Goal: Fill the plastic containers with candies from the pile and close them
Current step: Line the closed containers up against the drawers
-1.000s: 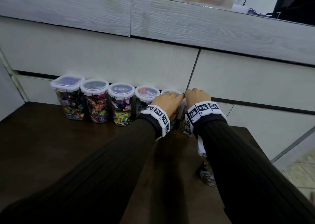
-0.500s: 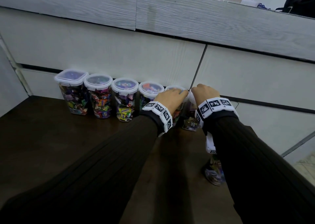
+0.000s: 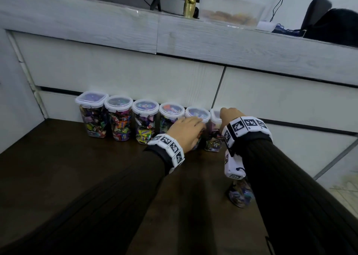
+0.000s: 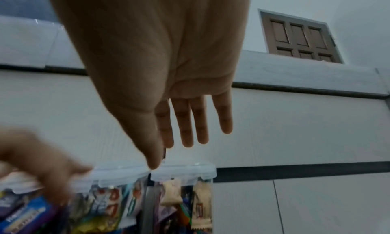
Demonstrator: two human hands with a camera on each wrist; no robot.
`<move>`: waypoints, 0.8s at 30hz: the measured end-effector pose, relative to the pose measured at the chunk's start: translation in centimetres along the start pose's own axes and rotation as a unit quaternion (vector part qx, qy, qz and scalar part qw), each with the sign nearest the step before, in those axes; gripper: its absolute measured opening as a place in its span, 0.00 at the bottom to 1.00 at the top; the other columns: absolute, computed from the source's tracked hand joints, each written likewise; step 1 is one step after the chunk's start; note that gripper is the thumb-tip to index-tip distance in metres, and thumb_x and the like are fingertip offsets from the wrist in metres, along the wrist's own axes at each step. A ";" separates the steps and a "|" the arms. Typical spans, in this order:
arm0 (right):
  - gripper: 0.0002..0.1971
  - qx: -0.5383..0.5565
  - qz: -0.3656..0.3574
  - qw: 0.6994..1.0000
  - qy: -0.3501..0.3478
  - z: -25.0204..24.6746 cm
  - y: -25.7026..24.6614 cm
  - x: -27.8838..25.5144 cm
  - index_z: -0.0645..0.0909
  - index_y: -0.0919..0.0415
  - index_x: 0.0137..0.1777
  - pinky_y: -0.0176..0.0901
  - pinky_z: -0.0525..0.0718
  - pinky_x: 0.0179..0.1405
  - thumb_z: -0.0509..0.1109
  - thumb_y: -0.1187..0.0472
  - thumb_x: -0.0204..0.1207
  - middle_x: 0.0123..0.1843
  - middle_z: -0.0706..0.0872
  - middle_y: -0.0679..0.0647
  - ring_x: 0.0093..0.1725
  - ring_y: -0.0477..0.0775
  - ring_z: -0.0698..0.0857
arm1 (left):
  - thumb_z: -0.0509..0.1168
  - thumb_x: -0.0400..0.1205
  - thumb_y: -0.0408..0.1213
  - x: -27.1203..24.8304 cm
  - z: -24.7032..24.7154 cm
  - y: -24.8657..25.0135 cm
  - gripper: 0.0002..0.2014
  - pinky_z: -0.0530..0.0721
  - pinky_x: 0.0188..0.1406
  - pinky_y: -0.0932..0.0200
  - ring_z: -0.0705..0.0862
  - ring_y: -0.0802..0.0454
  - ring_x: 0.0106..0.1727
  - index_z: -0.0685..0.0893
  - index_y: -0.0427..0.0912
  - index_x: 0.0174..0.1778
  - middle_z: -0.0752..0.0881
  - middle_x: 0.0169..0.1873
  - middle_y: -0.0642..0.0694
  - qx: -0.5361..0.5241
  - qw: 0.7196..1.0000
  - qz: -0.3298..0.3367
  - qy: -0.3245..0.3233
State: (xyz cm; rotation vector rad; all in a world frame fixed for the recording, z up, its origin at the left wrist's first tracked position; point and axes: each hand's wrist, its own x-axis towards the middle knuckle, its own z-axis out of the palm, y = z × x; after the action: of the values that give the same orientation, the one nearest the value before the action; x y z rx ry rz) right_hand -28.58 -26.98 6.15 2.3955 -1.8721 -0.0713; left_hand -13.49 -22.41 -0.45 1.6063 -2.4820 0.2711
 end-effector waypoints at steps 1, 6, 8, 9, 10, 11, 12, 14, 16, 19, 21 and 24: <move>0.08 0.004 0.005 1.000 -0.005 -0.3 0.4 -0.8 0.78 0.67 0.51 0.45 0.74 0.42 0.68 0.62 0.77 0.58 0.84 0.66 0.57 0.65 0.83 | 0.63 0.84 0.41 -1.2 -0.1 0.2 0.23 0.71 0.73 0.47 0.71 0.45 0.76 0.70 0.43 0.75 0.73 0.75 0.44 -0.007 1.000 0.003 -0.017; 0.22 0.022 0.040 0.998 -0.034 -1.3 2.3 -6.3 0.78 0.64 0.62 0.46 0.82 0.54 0.72 0.50 0.75 0.60 0.85 0.61 0.59 0.62 0.84 | 0.62 0.86 0.49 -7.1 0.8 1.6 0.20 0.79 0.65 0.46 0.76 0.45 0.70 0.73 0.48 0.72 0.76 0.70 0.46 -0.047 0.983 -0.053 -0.170; 0.30 0.017 0.061 0.996 -0.055 -0.8 2.9 -8.9 0.74 0.64 0.66 0.49 0.80 0.61 0.75 0.45 0.72 0.64 0.81 0.62 0.63 0.63 0.81 | 0.62 0.85 0.52 -9.0 1.6 2.2 0.22 0.79 0.66 0.45 0.75 0.45 0.72 0.72 0.48 0.73 0.75 0.72 0.46 -0.065 0.973 -0.081 -0.208; 0.33 0.018 0.072 0.996 -0.056 -0.4 3.2 -10.2 0.72 0.64 0.67 0.52 0.80 0.62 0.76 0.44 0.70 0.65 0.79 0.62 0.64 0.63 0.79 | 0.62 0.85 0.53 -9.9 2.1 2.5 0.24 0.78 0.67 0.46 0.74 0.45 0.73 0.71 0.48 0.75 0.73 0.74 0.46 -0.075 0.968 -0.094 -0.221; 0.35 0.021 0.081 0.995 -0.055 0.1 3.4 -11.4 0.70 0.63 0.67 0.54 0.80 0.63 0.77 0.43 0.68 0.65 0.78 0.62 0.65 0.63 0.78 | 0.62 0.85 0.54 -10.7 2.6 2.8 0.26 0.77 0.69 0.46 0.72 0.46 0.75 0.69 0.49 0.76 0.71 0.76 0.46 -0.085 0.963 -0.106 -0.231; 0.36 0.022 0.086 0.995 -0.053 0.7 3.7 -12.5 0.69 0.62 0.67 0.55 0.80 0.62 0.78 0.44 0.67 0.65 0.76 0.61 0.65 0.63 0.77 | 0.62 0.85 0.54 -11.4 3.1 3.1 0.28 0.74 0.72 0.46 0.68 0.46 0.78 0.67 0.49 0.78 0.68 0.79 0.46 -0.092 0.960 -0.118 -0.238; 0.36 0.016 0.086 0.995 -0.050 1.4 3.7 -13.4 0.68 0.61 0.67 0.56 0.80 0.62 0.80 0.46 0.66 0.65 0.75 0.61 0.65 0.63 0.76 | 0.62 0.84 0.55 -12.0 3.6 3.3 0.30 0.70 0.76 0.46 0.63 0.46 0.82 0.65 0.49 0.80 0.64 0.82 0.46 -0.095 0.956 -0.130 -0.246; 0.33 -0.013 0.078 0.997 -0.024 2.8 3.8 -14.5 0.66 0.60 0.66 0.56 0.80 0.61 0.80 0.53 0.67 0.65 0.74 0.60 0.66 0.63 0.74 | 0.61 0.84 0.57 -12.7 4.3 3.6 0.34 0.61 0.82 0.42 0.53 0.43 0.86 0.59 0.50 0.84 0.54 0.86 0.47 -0.094 0.948 -0.155 -0.260; 0.29 -0.044 0.073 0.996 0.030 4.1 3.7 -14.9 0.65 0.59 0.68 0.55 0.81 0.58 0.76 0.60 0.70 0.65 0.74 0.59 0.66 0.62 0.74 | 0.60 0.84 0.60 -13.1 4.8 3.6 0.37 0.55 0.83 0.40 0.47 0.42 0.87 0.55 0.51 0.85 0.49 0.87 0.47 -0.090 0.942 -0.172 -0.273; 0.28 -0.077 0.065 0.991 0.088 5.5 4.0 -14.7 0.66 0.58 0.66 0.53 0.79 0.56 0.75 0.62 0.69 0.64 0.76 0.57 0.64 0.59 0.76 | 0.59 0.83 0.62 -13.5 5.7 3.7 0.38 0.52 0.84 0.39 0.45 0.43 0.87 0.53 0.52 0.86 0.46 0.87 0.47 -0.088 0.937 -0.188 -0.282; 0.28 -0.072 0.060 0.991 0.099 6.0 4.6 -14.0 0.67 0.58 0.65 0.53 0.79 0.56 0.75 0.63 0.68 0.63 0.77 0.56 0.63 0.59 0.77 | 0.59 0.83 0.62 -13.7 6.4 3.6 0.37 0.52 0.84 0.39 0.46 0.45 0.87 0.54 0.52 0.85 0.47 0.87 0.47 -0.092 0.935 -0.196 -0.282; 0.28 -0.055 0.065 0.992 0.097 6.2 5.7 -12.3 0.66 0.59 0.66 0.55 0.80 0.58 0.75 0.65 0.68 0.65 0.78 0.56 0.64 0.59 0.77 | 0.60 0.81 0.63 -13.7 6.9 3.4 0.37 0.52 0.84 0.39 0.49 0.47 0.87 0.59 0.54 0.83 0.51 0.86 0.48 -0.106 0.934 -0.203 -0.273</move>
State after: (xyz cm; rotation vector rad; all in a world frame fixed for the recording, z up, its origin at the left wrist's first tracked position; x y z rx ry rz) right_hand -37.63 -16.74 0.26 2.1191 -1.8761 0.0639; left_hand -11.35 -10.68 -10.66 2.2667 -2.3095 -0.5530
